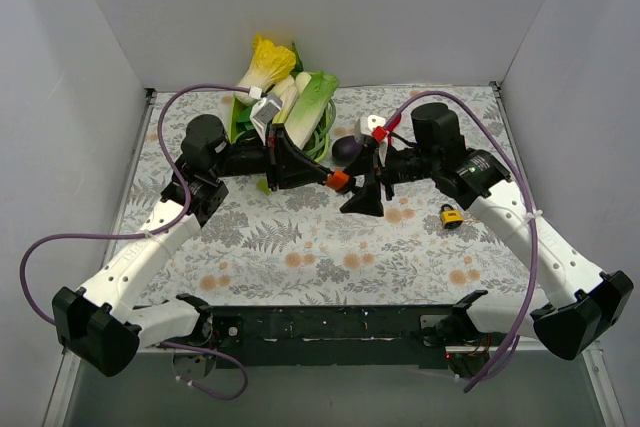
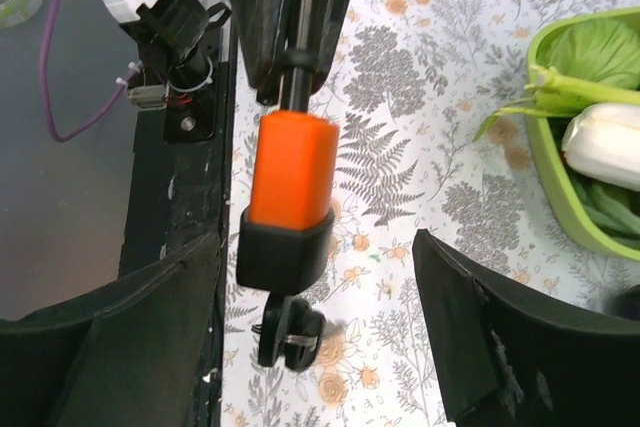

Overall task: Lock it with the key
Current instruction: Lock the lock.

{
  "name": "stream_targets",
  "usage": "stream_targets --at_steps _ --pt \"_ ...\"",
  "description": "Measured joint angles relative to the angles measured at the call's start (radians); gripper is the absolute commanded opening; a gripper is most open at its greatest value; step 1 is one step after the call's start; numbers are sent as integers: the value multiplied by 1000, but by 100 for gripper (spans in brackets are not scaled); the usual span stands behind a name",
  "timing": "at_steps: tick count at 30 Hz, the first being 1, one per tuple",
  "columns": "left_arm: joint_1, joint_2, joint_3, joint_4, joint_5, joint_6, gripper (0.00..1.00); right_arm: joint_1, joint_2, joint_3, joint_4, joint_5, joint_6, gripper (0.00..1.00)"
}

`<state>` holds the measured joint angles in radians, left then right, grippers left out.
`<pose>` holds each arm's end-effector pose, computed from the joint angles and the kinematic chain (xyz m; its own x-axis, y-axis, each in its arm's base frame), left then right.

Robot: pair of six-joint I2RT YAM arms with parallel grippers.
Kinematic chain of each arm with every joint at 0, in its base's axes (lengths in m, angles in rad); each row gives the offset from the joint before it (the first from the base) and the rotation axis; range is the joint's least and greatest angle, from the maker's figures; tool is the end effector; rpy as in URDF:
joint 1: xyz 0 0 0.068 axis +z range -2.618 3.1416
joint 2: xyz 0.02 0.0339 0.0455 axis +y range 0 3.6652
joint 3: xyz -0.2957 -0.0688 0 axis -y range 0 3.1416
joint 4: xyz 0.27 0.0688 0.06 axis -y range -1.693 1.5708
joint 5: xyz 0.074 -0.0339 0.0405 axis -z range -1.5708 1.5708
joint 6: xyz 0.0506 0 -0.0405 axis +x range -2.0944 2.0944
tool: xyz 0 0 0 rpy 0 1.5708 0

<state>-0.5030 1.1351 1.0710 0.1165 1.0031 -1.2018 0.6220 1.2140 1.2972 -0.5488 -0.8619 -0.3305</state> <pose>0.2156 -0.1673 0.4295 -0.9132 -0.0699 -0.4014 0.4024 0.0000 -0.9155 0.2022 0.1922 0.4248 -0.0431 -0.2909 -0.9558 -0.9986 0.0417 0.0324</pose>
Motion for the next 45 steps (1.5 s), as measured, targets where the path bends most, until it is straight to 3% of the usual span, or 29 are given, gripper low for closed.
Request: stream_targets --at_steps 10,11,13,14,15,16,18,19,24,27,30,35,39,45 --pt "0 4 0 27 0 -46 0 3 -8 -5 122 -3 29 58" --pt "0 4 -1 29 -1 -51 0 5 -7 -5 122 -4 28 35" --pt "0 5 -1 37 -2 -57 0 7 -7 -5 119 -15 26 4" --pt "2 6 -1 43 -13 -61 0 8 -7 -5 117 -8 23 1" --pt "5 6 -3 42 -14 -62 0 8 -7 -5 118 -5 23 1" --pt "6 6 -3 39 -17 -63 15 8 -4 -5 116 -8 26 1" --pt "6 7 -2 21 -20 -43 33 8 2 -5 108 -6 27 1" --pt "6 8 1 -3 -19 -25 51 8 5 -5 102 -6 26 1" --pt "26 34 87 -209 7 129 65 8 21 -5 19 -6 0 1" --pt "46 37 124 -331 41 230 65 8 22 -3 -35 -14 -24 1" --pt "56 40 152 -454 76 340 57 8 26 7 -87 -28 -47 1" --pt "56 65 177 -579 112 491 51 8 46 34 -157 -68 -85 1" --pt "54 81 186 -627 112 560 42 8 65 48 -197 -86 -105 1" --pt "27 87 193 -658 114 615 21 8 84 55 -216 -88 -121 1"
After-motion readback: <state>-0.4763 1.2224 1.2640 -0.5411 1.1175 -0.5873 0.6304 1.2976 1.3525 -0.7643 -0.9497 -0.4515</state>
